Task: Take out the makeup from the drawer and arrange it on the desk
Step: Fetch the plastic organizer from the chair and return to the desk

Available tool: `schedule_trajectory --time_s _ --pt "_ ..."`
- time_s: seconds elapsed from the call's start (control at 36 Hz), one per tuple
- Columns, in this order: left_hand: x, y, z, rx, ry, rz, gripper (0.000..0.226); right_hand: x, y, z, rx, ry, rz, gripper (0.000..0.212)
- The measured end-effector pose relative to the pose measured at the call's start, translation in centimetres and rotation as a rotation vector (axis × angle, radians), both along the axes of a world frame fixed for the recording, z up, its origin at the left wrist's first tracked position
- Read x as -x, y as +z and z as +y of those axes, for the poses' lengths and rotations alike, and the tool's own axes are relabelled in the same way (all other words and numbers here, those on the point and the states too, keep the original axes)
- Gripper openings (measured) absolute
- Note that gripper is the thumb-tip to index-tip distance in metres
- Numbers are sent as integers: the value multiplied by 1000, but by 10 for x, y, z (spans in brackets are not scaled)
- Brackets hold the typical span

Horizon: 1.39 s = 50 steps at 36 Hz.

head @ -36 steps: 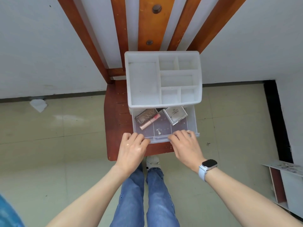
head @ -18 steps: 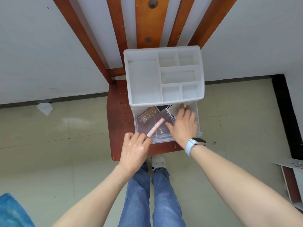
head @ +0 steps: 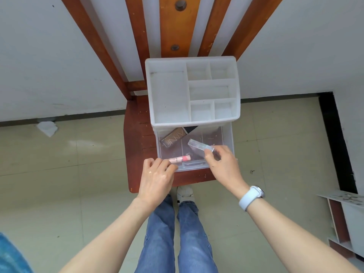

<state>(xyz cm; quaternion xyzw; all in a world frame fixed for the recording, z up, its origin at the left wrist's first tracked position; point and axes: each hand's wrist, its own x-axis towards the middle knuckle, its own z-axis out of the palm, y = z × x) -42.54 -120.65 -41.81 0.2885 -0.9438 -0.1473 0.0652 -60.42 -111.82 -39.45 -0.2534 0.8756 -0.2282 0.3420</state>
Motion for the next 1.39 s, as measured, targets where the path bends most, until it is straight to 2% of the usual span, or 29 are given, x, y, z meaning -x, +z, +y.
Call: schedule_trajectory --time_s 0.08,0.14,0.25,0.33,0.42,0.53,0.61,0.75,0.83,0.92,1.0,1.11,1.19,1.39 --pt "0 0 0 -10 5 13 27 -2 3 4 79 -148 -176 39" --pt "0 0 0 -32 25 17 37 -4 3 4 91 -188 -255 43" --pt "3 1 -2 -106 51 20 61 -8 6 0 101 -180 -380 11" --pt "3 2 -4 -134 36 29 69 -9 8 -4 96 -223 -414 11" --pt "1 3 -7 -135 10 50 71 -13 13 -8 61 -287 -542 26" --pt "1 4 -10 -104 -24 148 62 -24 18 -14 48 -280 -707 27" --pt "0 3 -12 -97 -11 227 51 -30 20 -18 51 -249 -753 28" --pt "-8 11 -17 -191 125 337 28 -28 17 -34 97 -294 -617 27" --pt "-16 25 -20 -406 328 386 22 -25 7 -49 91 -281 -456 17" --pt "-26 32 -24 -671 610 446 9 -24 -5 -69 39 -365 -464 13" --pt "-35 31 -30 -849 801 542 11 -27 -16 -89 -40 -404 -476 30" --pt "-44 27 -38 -1016 901 642 21 -37 -26 -106 -84 -430 -427 45" --pt "-48 23 -40 -1067 917 638 21 -41 -32 -111 -96 -426 -349 52" --pt "-42 20 -36 -1195 962 598 15 -41 -30 -99 -134 -444 -262 23"
